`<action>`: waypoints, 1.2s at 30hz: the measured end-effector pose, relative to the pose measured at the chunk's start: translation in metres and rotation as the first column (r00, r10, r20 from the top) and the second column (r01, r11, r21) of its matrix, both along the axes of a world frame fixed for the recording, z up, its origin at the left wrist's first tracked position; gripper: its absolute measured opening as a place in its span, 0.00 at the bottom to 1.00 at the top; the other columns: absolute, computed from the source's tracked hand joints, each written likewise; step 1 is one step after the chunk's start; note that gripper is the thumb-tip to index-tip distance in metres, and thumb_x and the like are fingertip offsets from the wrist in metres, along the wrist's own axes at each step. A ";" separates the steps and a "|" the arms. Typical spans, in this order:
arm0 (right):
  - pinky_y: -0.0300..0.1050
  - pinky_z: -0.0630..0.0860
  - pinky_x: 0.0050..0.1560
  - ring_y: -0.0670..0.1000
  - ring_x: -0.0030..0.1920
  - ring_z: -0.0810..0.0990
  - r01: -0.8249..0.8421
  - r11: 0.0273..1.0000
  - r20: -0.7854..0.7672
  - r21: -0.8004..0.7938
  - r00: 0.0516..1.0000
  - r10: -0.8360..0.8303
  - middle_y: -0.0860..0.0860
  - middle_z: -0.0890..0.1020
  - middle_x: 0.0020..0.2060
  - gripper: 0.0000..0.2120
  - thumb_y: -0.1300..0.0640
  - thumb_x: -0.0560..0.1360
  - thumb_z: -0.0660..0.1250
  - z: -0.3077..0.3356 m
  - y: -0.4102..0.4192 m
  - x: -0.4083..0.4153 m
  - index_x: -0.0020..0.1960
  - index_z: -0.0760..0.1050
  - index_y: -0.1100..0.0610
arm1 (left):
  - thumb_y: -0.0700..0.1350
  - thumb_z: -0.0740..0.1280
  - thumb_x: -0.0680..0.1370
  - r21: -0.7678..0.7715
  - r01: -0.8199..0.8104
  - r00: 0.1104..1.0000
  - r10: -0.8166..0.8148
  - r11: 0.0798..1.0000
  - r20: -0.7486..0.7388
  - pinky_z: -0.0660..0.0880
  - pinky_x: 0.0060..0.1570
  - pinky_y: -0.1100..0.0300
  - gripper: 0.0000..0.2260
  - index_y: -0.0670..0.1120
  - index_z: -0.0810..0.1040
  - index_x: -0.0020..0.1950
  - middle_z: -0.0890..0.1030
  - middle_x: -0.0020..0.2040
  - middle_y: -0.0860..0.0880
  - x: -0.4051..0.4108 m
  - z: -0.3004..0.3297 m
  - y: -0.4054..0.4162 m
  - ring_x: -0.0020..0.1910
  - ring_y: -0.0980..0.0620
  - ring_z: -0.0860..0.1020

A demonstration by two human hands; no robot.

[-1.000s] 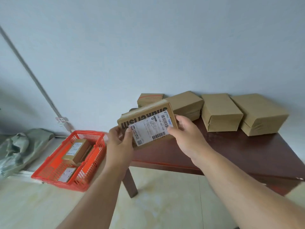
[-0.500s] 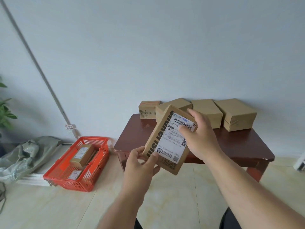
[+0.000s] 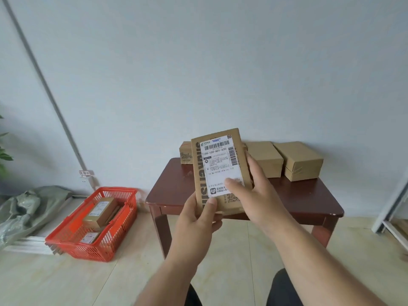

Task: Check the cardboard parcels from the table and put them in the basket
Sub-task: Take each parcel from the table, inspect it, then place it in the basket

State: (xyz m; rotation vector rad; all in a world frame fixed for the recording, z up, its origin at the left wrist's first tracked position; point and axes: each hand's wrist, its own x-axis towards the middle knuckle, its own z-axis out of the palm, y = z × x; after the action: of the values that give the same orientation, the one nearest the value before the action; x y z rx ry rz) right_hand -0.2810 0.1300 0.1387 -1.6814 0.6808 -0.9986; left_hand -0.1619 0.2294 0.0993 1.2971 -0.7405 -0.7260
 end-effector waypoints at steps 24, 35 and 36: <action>0.33 0.78 0.57 0.43 0.65 0.83 -0.274 0.939 0.024 0.208 0.961 0.275 0.41 0.84 0.64 0.45 0.74 0.77 0.67 -0.069 0.015 -0.024 0.79 0.57 0.35 | 0.34 0.64 0.85 0.001 0.183 0.926 -0.173 0.983 0.334 0.77 0.62 0.63 0.22 0.60 0.73 0.70 0.85 0.63 0.56 0.006 -0.029 0.013 0.64 0.56 0.81; 0.47 0.75 0.68 0.43 0.66 0.82 -0.106 0.962 0.095 0.250 0.992 0.085 0.39 0.84 0.65 0.35 0.64 0.81 0.70 -0.080 0.024 -0.017 0.78 0.62 0.37 | 0.42 0.70 0.82 0.023 -0.027 0.977 0.022 0.999 0.213 0.80 0.51 0.67 0.15 0.54 0.75 0.68 0.86 0.54 0.61 -0.012 -0.042 0.002 0.55 0.61 0.85; 0.47 0.76 0.67 0.43 0.66 0.82 -0.102 0.963 0.102 0.251 0.992 0.079 0.39 0.84 0.65 0.35 0.64 0.81 0.70 -0.081 0.025 -0.017 0.78 0.62 0.37 | 0.44 0.71 0.82 0.035 -0.042 0.976 0.033 0.999 0.215 0.80 0.51 0.67 0.15 0.54 0.75 0.67 0.86 0.53 0.62 -0.011 -0.042 0.000 0.54 0.61 0.85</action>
State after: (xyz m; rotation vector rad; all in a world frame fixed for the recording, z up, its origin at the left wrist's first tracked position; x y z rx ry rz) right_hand -0.2977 0.1554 0.0581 -1.4199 0.6374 -0.8772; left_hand -0.1727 0.2298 0.0570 1.4362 -0.8764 -0.5775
